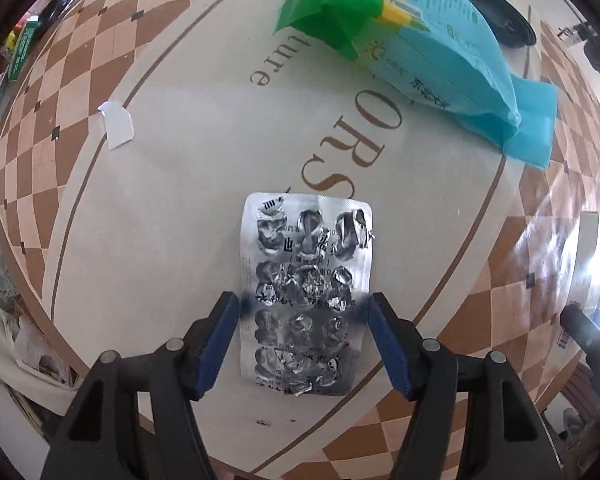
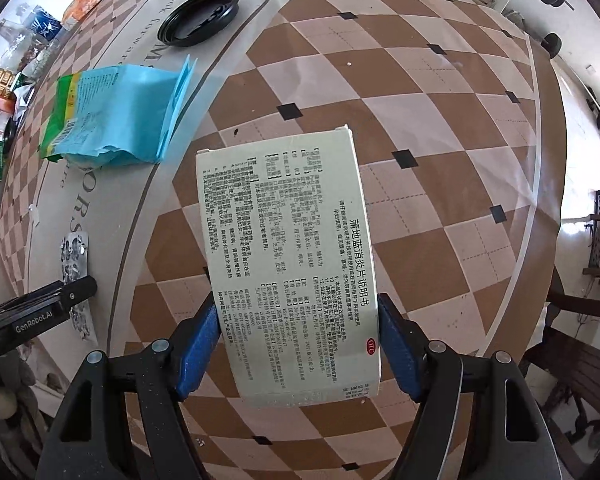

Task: Collect trash
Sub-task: 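Carry blister pack and medicine box over the bin and open both grippers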

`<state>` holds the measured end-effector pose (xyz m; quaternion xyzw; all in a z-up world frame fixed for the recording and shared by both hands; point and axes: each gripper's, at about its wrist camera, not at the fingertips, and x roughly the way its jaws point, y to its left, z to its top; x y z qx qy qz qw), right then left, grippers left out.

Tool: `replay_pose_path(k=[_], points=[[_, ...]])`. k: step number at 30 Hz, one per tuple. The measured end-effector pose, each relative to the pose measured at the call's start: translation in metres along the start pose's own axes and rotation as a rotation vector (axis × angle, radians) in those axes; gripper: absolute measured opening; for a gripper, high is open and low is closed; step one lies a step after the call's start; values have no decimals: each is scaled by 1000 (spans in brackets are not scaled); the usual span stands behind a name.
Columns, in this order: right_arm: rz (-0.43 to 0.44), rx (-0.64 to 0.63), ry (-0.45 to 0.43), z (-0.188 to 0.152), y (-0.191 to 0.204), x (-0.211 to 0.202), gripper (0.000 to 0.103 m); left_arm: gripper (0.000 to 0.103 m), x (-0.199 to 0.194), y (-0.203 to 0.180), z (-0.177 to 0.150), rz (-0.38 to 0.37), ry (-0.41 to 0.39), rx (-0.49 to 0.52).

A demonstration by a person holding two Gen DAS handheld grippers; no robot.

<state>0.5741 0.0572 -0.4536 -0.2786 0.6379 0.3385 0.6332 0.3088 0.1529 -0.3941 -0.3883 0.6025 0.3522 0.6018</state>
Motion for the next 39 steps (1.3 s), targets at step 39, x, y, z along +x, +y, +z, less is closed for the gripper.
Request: replay_pose_path(k=[39], points=[[151,-88,-116,-261,149,-78,76,62,-87,107,-244,-106,-243,50]])
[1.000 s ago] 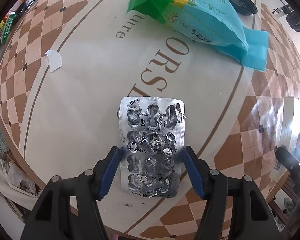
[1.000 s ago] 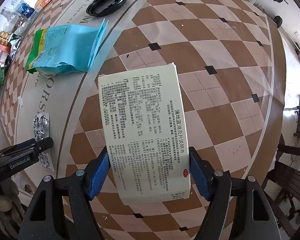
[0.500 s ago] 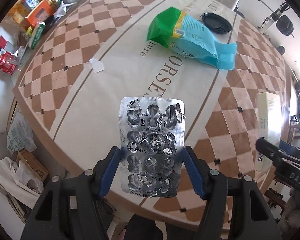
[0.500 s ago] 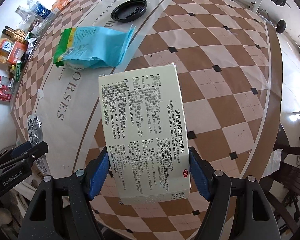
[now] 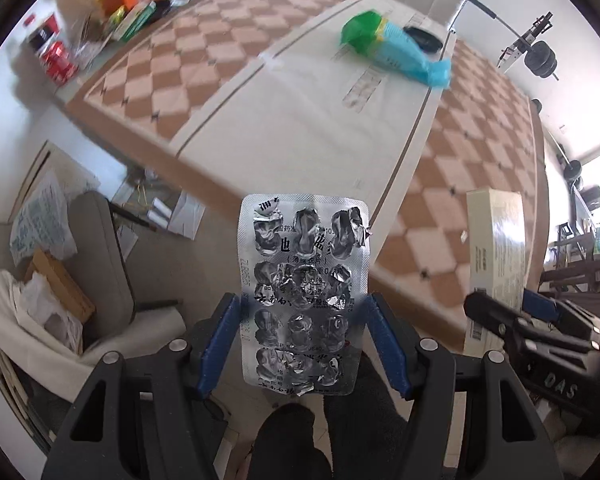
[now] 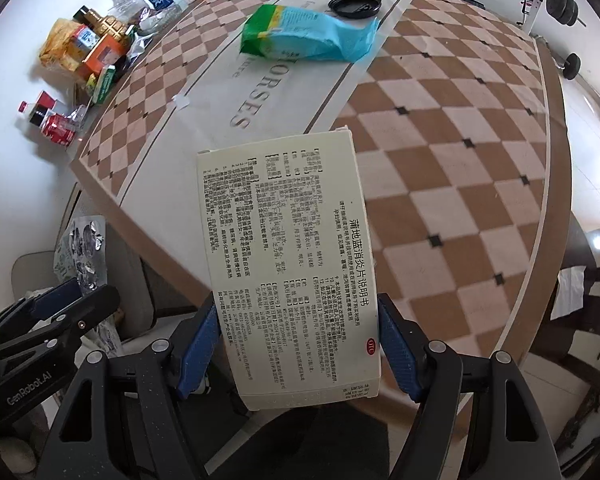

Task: Collect trash
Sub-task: 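Carry blister pack and medicine box over the bin and open both grippers, then raise both empty tools from the bin back toward the table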

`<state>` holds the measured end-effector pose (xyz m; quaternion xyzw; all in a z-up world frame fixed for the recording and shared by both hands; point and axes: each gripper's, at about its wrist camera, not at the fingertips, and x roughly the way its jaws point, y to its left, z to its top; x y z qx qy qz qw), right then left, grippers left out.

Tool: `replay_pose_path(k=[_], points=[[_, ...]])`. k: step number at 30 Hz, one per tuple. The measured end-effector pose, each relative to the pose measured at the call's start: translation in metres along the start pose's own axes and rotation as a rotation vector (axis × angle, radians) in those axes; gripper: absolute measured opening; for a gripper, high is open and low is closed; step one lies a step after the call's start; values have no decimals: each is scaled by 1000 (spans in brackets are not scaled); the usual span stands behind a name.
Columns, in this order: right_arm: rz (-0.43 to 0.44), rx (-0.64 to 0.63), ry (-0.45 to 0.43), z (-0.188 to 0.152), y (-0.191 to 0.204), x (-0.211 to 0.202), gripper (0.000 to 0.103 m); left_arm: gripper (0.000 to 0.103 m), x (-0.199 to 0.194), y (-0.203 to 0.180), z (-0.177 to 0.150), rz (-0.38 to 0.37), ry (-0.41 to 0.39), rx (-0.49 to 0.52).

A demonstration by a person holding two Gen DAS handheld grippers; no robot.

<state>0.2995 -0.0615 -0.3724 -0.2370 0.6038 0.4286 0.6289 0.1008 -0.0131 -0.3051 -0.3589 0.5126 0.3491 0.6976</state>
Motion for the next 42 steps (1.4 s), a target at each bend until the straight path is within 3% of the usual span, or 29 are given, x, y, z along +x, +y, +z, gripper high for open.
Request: replay_pose_path(k=[6,11,17,24,27,29,31,33,35,42], points=[[-1,14,148,-107,25,51,76,62,66,44,-66,-24,156,-93],[-3,81,325,-170,19,140,76,62,151,70,-92,-58,260,-185],[-40,97,393,-196,0,262,76,62,275,88,-101,-76,369,-198],[-17,80,419,-187,-27,399,77,63,386,92,-111,-87,448,-187],[-11,36,438,-182,-33,445,77,64,411,96,-116,-79,440,-210],[-11,10,459,-179,-38,467,77,75,421,102,-119,-63,435,-226],[-7,-2,476,-180,-40,482,78,96,427,107,-122,-51,440,-245],[-16,-15,471,-182,-41,490,85,97,427,110,-125,-32,442,-247],[-28,-21,456,-183,-39,491,100,97,425,112,-126,1,435,-234],[-105,-33,420,-183,-34,472,103,97,395,117,-133,110,383,-195]])
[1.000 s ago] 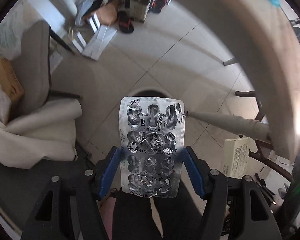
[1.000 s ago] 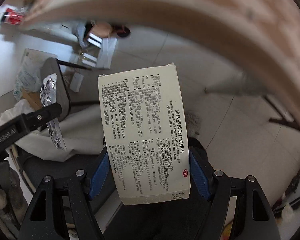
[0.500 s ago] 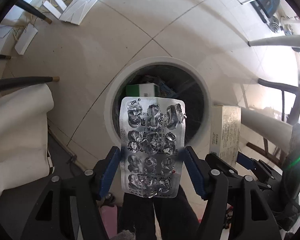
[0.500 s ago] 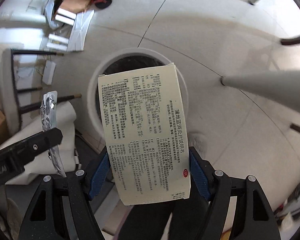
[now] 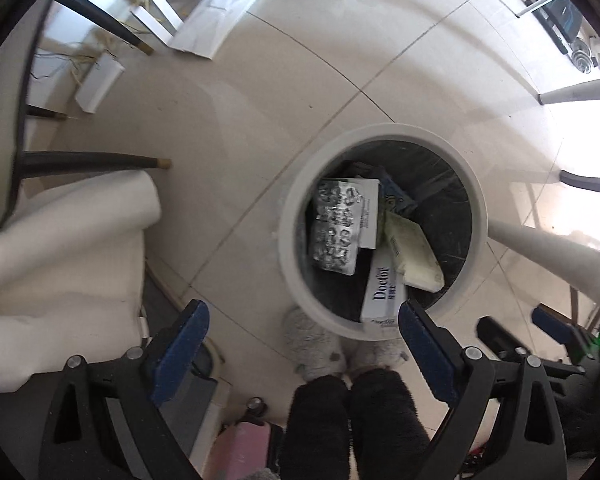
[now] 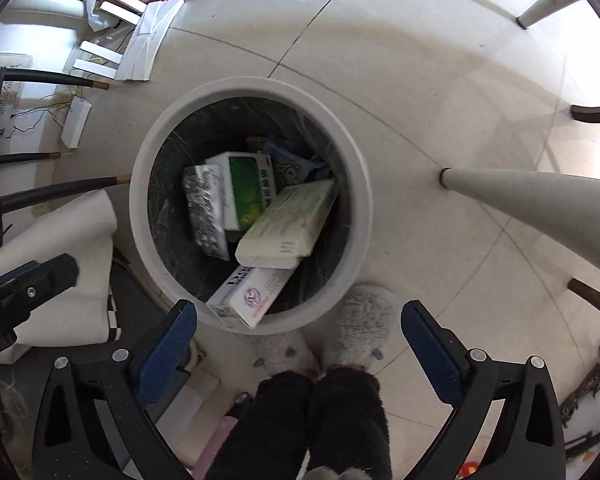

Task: Collect trash
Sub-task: 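Raise both empty tools from the bin back toward the table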

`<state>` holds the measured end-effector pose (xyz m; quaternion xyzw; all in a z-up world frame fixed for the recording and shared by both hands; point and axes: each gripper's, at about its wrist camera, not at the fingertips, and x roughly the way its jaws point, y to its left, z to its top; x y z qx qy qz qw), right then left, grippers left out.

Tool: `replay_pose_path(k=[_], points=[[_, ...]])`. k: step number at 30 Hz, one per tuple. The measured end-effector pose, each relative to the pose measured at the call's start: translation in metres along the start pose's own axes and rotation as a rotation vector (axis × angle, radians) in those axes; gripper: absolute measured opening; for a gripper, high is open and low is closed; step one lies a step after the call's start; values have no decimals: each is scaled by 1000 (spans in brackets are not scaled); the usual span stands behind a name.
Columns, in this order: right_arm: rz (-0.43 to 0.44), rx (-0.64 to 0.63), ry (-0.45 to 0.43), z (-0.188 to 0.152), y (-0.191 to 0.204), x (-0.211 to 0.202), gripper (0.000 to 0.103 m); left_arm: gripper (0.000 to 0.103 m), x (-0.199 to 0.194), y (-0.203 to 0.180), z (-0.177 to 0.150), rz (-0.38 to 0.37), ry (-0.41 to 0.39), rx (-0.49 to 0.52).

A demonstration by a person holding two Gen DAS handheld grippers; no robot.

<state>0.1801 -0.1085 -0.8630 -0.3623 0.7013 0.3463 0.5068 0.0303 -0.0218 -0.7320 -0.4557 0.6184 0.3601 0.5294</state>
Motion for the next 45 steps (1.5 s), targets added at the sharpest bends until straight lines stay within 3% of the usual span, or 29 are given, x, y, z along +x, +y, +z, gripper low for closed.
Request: replay_pose_path(k=[17,32,39,45], points=[[-6,16,-117,-63,13,-132,103,97,-104,1,-72,25,-60,39],[12,8,-190,-142,38,-310,103,97,-262,20,-139,17,-144,63],[82,-1,-238,-166,53,-406,103,97,-349,25,-152,71,-270,49],[156,37,-322,-163,47,-487,103,97,-420,12,-121,63,-415,34]])
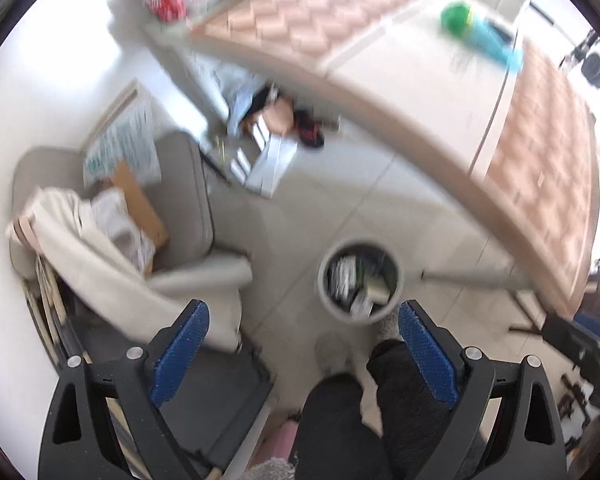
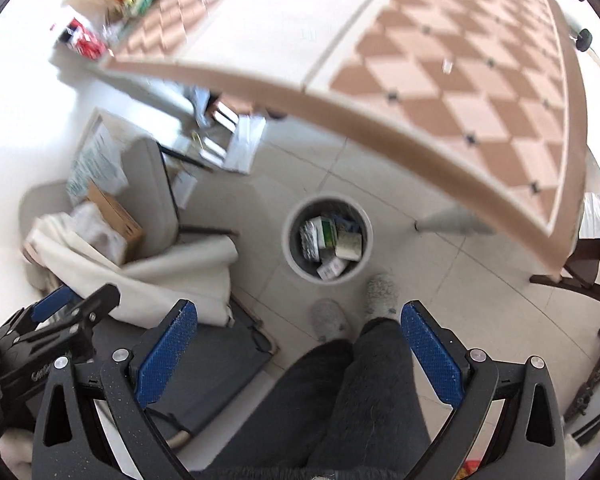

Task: Collect trash
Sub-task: 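Raise both empty tools from the bin back toward the table, then grasp the green-and-blue snack bag with the left gripper while the right gripper grasps the black cup lid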

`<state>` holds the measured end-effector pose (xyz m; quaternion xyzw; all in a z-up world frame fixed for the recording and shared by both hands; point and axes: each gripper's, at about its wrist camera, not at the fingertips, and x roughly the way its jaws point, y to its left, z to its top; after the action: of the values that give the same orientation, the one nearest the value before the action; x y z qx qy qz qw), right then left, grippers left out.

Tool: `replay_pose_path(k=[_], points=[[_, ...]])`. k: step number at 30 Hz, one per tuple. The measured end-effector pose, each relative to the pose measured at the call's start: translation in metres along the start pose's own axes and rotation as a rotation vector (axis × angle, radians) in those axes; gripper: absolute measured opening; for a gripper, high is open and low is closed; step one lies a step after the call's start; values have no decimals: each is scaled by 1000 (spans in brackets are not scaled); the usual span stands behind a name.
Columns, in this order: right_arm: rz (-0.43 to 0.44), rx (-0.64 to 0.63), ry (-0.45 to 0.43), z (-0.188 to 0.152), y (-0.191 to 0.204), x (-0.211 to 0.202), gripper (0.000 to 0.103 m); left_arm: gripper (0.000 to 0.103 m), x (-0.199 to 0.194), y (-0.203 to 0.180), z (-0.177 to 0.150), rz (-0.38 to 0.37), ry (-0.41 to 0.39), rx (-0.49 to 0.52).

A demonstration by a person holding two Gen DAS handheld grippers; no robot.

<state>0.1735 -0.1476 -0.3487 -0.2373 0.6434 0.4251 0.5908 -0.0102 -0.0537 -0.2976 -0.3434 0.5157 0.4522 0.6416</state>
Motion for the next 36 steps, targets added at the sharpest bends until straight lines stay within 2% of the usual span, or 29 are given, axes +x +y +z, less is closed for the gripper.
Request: replay_pose_path(k=[2,5,11,16,20,24,26,28,29,30,31,33,34,36], points=[[5,16,-38,14,-4,-21,103,97,-12,-6,24,-16,-38,-8],[-6,59,-92,42,-19,-46,103,103,-20,-24,64,-59,-49,-13],[-49,175,-138,129,-82,-69,103,103,-8,-90,155,-114,21,-20],[-87,248,-145,222,-144,-64,103,103,26,-146,236,-256,131,-158],[-101,307,-140,300,-193,-48,103,103,61,-197,290,-317,187,-212],[-101,334,-132,376,-228,-29,103,102,104,-228,342,-357,229,-311],[-106,329,-126,411,-239,-21,103,97,128,-238,361,-363,257,-355],[-122,313,-124,438,-244,-16,103,81,150,-243,373,-349,287,-384],[-131,301,-124,452,-246,-13,103,78,159,-245,378,-338,301,-392],[-137,287,-124,463,-246,-10,103,71,166,-245,382,-322,307,-396],[-143,274,-122,476,-246,-6,103,61,172,-245,385,-309,304,-392],[-139,255,-113,496,-246,2,103,52,175,-245,388,-297,283,-371],[-127,245,-107,506,-245,7,103,46,173,-245,390,-283,262,-342],[-113,231,-96,521,-241,17,103,40,166,-247,394,-235,217,-267]])
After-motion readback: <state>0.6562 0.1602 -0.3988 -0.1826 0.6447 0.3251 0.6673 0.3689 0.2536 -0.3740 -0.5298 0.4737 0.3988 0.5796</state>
